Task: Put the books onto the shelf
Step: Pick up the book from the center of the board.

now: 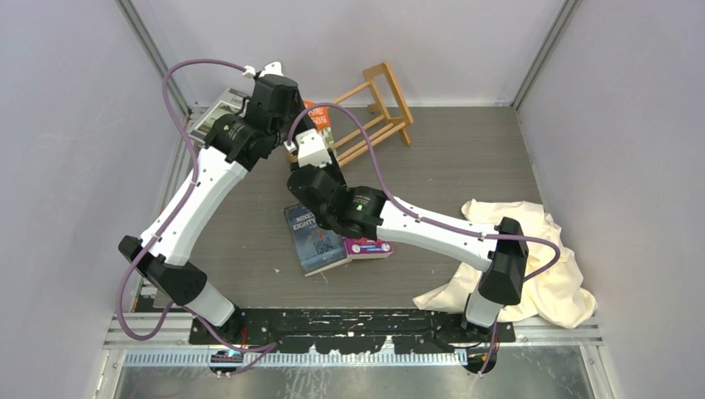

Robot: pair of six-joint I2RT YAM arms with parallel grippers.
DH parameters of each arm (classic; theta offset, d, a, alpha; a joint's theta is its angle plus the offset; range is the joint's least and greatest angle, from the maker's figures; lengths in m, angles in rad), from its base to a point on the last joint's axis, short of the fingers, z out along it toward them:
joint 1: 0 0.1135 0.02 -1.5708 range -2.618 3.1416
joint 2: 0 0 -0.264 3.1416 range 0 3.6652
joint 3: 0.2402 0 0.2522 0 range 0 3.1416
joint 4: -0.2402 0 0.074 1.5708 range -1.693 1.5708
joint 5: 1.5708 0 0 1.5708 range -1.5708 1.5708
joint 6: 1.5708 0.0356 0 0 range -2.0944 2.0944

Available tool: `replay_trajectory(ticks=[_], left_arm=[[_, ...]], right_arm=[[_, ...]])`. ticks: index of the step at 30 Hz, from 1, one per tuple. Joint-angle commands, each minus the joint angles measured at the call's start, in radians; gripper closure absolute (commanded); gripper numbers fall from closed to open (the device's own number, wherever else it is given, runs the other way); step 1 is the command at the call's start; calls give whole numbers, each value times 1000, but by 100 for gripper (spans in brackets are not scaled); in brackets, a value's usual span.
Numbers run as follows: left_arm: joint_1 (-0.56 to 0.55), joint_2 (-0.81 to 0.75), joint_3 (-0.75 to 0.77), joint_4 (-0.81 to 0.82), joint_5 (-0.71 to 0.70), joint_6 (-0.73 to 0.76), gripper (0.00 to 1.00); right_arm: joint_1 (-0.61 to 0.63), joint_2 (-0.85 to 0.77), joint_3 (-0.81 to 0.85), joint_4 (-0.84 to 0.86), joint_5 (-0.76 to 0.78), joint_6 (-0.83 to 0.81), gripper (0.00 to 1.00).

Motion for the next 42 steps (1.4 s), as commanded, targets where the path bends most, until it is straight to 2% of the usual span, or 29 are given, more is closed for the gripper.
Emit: replay_trajectory(ticks=[1, 9, 12, 13, 15, 19, 20, 29, 33, 42], left_arm=[[3, -20, 68, 57, 7, -17, 100], [4, -13, 76, 58, 12, -29, 100], [3, -16, 74, 61, 10, -32, 100], [4, -20, 69, 65, 6, -33, 100], [3, -31, 54, 76, -5, -37, 100], [5, -44, 48, 77, -32, -38, 78], [5, -46, 48, 75, -37, -39, 75], [17, -53, 64, 75, -66, -43, 56], [44, -63, 69, 84, -73, -51, 52], [104, -81, 67, 97, -65, -55, 51]], right_arm=[[-23, 3, 37, 48, 20, -7, 54], [-43, -1, 24, 47, 15, 1, 79], [-51, -7, 23, 42, 9, 1, 97], [-53, -7, 22, 39, 8, 1, 99], [-59, -21, 9, 50, -2, 1, 99], [-68, -55, -37, 79, -8, -6, 99], [-70, -64, -46, 87, -8, -10, 99], [-89, -116, -93, 126, -34, -46, 99], [-96, -137, -120, 147, -55, -60, 99], [-127, -153, -129, 198, -58, -131, 99]])
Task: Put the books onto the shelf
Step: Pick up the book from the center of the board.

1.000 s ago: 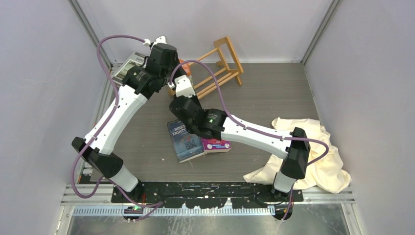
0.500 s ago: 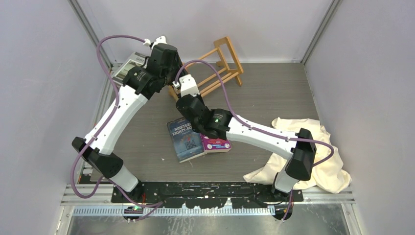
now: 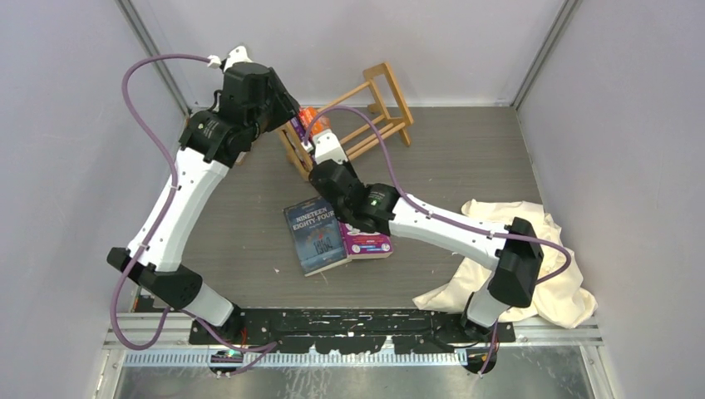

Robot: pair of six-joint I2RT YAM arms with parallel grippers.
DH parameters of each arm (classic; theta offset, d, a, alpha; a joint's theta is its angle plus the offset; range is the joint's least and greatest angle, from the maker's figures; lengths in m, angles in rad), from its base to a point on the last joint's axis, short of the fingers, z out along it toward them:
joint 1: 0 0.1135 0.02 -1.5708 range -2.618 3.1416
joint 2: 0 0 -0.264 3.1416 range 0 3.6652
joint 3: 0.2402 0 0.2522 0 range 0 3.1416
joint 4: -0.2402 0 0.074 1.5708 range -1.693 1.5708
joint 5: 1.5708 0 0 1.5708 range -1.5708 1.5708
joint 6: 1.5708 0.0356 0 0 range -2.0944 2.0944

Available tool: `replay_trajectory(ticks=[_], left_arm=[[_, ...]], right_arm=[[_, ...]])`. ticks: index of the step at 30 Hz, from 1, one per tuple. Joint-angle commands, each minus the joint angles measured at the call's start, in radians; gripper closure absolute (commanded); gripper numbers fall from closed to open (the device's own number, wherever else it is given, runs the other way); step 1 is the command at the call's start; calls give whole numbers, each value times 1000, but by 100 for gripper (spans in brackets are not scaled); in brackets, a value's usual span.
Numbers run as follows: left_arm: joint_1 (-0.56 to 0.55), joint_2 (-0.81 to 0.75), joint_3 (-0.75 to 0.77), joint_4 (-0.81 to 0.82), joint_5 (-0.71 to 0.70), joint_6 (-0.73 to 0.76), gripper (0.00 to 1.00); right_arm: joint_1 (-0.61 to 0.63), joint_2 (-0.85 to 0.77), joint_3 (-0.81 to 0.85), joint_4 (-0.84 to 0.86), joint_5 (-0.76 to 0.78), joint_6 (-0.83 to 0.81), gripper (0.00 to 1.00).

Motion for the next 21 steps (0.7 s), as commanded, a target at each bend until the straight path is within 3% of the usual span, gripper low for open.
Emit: replay_trajectory(ticks=[1, 21], left_arm=[[31, -54, 10, 60, -15, -7, 51], [148, -118, -128, 111, 18, -27, 51]], right_arm=[[-33, -87, 37, 147, 19, -54, 99], [-287, 61, 114, 463, -296, -196, 99]])
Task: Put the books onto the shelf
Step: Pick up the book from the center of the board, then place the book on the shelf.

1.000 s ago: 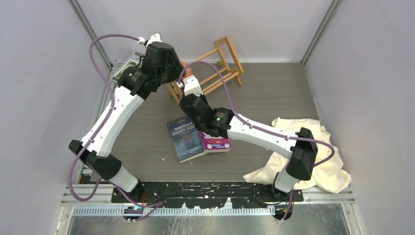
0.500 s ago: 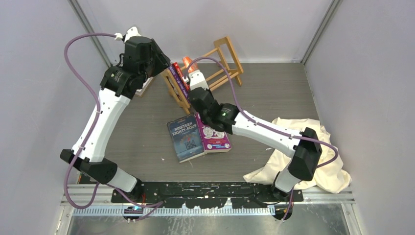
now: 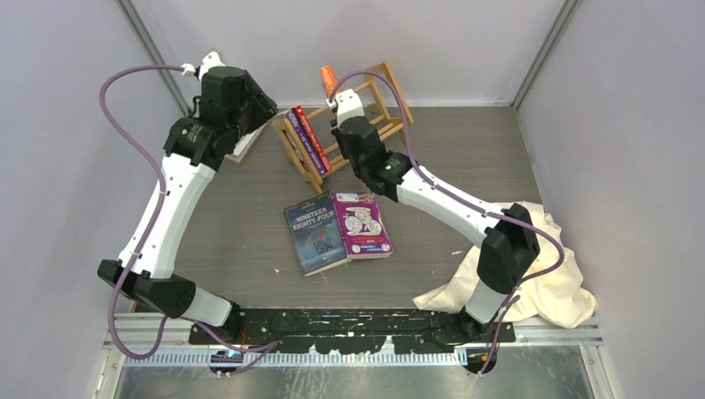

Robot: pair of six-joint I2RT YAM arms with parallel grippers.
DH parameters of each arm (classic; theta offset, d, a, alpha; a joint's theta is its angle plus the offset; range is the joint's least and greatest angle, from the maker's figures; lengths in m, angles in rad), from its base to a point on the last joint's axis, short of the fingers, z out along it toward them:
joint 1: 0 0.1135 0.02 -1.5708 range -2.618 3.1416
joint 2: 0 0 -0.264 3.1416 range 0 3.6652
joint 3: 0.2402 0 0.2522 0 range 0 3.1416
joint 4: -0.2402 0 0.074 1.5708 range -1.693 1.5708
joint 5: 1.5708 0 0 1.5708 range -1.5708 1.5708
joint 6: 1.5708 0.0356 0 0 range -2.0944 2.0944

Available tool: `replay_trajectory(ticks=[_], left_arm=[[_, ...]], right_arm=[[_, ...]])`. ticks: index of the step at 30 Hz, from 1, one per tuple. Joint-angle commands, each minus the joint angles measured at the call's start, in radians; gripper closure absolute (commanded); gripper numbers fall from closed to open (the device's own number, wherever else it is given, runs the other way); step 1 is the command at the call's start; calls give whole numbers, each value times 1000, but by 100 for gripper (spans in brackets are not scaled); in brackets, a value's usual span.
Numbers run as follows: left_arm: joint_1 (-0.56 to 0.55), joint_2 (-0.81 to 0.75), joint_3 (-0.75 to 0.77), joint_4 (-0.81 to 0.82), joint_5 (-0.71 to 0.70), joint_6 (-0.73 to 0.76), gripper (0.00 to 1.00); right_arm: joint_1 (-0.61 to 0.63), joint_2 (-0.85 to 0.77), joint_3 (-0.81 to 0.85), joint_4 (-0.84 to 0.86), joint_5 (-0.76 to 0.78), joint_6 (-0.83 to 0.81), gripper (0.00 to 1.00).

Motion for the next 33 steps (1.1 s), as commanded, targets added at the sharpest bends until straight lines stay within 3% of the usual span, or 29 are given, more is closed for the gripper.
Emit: replay_trajectory(ticks=[1, 15, 33], left_arm=[[16, -44, -28, 63, -2, -14, 51], [61, -110, -141, 97, -17, -16, 51], [89, -136, -271, 207, -15, -3, 51]], right_arm=[[-47, 19, 77, 244, -105, -43, 99], [-124, 189, 106, 443, -301, -43, 99], [-124, 294, 14, 654, -357, -30, 99]])
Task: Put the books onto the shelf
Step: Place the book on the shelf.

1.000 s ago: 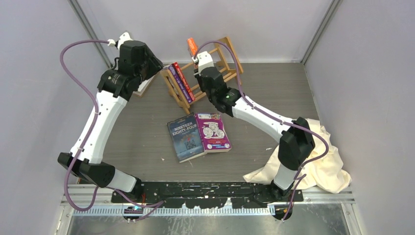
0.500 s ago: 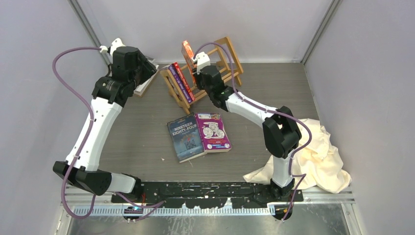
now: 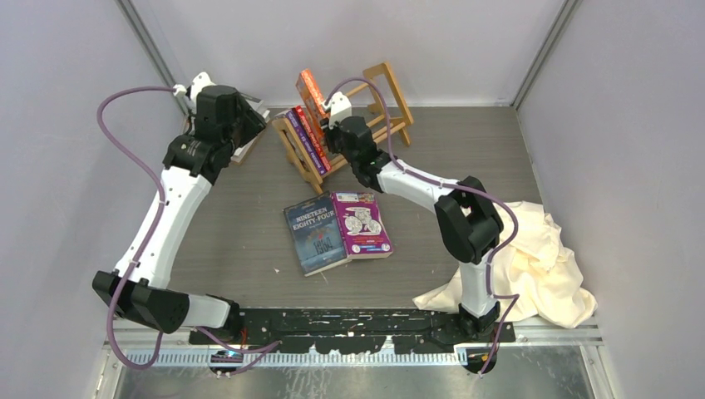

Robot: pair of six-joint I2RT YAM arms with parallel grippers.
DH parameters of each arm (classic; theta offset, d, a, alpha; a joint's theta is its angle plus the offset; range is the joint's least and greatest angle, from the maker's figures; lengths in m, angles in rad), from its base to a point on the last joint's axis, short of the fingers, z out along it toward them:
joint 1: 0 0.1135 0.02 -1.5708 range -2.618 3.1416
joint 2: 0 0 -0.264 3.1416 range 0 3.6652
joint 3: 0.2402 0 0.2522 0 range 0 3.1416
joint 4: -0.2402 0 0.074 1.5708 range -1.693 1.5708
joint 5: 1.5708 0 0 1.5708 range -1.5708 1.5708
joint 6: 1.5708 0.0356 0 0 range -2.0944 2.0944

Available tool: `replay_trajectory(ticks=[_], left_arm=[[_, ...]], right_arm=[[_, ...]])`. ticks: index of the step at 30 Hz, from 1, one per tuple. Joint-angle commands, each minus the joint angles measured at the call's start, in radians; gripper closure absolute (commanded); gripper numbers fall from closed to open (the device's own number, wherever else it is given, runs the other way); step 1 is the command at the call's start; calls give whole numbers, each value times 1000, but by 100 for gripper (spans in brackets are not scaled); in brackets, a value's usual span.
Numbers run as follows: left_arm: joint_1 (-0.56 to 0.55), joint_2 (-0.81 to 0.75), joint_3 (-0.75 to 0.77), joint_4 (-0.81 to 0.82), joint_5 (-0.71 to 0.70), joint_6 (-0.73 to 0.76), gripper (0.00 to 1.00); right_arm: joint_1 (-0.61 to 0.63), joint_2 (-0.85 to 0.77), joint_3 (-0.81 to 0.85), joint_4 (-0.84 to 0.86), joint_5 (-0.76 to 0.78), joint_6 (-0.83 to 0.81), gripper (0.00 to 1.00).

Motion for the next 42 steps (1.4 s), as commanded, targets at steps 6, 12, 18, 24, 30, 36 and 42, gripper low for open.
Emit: replay_trajectory(ticks=[6, 12, 18, 24, 30, 36, 42], left_arm=[[8, -45, -70, 131, -14, 11, 51], [7, -53, -103, 161, -16, 7, 51], [8, -62, -134, 188, -16, 4, 52], [8, -77, -169, 209, -23, 1, 52], [7, -90, -200, 230, -27, -3, 52], [8, -95, -215, 248, -36, 0, 52], [8, -102, -240, 272, -42, 2, 52]], right_arm=[[2, 11, -51, 289, -20, 0, 99], [4, 9, -102, 328, -36, 17, 99], [4, 14, -141, 375, -49, 27, 99], [3, 26, -166, 413, -65, 31, 99], [4, 39, -201, 455, -81, 38, 99], [10, 56, -219, 487, -90, 43, 99], [16, 75, -224, 504, -90, 30, 99]])
